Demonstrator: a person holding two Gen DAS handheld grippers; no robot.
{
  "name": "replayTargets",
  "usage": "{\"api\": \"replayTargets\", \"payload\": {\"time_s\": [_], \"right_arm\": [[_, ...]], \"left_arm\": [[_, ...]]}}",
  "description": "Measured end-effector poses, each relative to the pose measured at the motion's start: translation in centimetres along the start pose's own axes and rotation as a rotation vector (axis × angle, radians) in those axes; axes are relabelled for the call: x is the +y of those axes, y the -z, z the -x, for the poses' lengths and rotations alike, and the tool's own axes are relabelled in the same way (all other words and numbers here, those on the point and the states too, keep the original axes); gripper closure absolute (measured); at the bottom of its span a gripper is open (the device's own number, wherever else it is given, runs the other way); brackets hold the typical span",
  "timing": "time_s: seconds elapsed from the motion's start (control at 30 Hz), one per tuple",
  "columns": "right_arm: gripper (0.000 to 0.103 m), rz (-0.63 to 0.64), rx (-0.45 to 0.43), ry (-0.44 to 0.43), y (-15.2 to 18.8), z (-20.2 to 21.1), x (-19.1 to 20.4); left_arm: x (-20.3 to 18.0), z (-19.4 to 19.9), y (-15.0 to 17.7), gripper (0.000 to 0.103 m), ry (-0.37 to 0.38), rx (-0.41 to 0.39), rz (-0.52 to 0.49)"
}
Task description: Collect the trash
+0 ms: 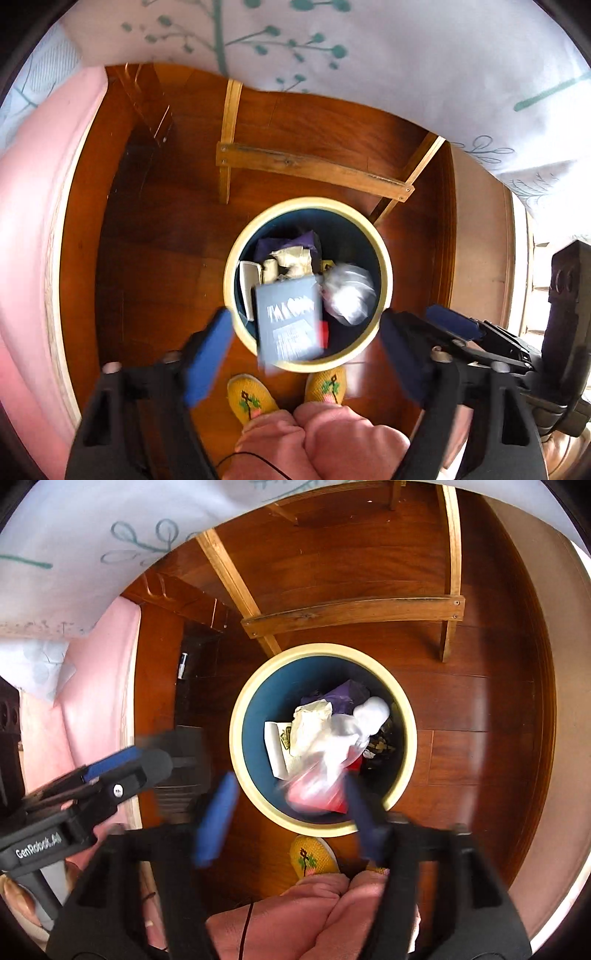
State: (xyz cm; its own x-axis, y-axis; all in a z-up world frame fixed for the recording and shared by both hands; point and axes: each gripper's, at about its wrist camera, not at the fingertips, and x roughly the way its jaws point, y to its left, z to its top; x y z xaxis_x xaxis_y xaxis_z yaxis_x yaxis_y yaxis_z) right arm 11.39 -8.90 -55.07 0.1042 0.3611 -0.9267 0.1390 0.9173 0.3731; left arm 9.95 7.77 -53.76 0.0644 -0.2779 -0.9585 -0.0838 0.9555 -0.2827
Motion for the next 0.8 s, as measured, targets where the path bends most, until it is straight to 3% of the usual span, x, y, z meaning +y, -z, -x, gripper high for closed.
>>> {"api": "replayTargets", "payload": {"time_s": [0.43, 0.8], "right_arm": [[0.039, -0.029, -0.057, 0.001, 0.4, 3.6, 0.3], [0.039, -0.058, -0.109, -0.004, 0.9, 10.9, 3.3]], "left_arm": [[-1.1, 5.2, 0.9, 0.017, -0.017, -0.05, 0.007], [-3.9, 14.7, 1.8, 0.017, -0.018, -0.098, -0.031]]}}
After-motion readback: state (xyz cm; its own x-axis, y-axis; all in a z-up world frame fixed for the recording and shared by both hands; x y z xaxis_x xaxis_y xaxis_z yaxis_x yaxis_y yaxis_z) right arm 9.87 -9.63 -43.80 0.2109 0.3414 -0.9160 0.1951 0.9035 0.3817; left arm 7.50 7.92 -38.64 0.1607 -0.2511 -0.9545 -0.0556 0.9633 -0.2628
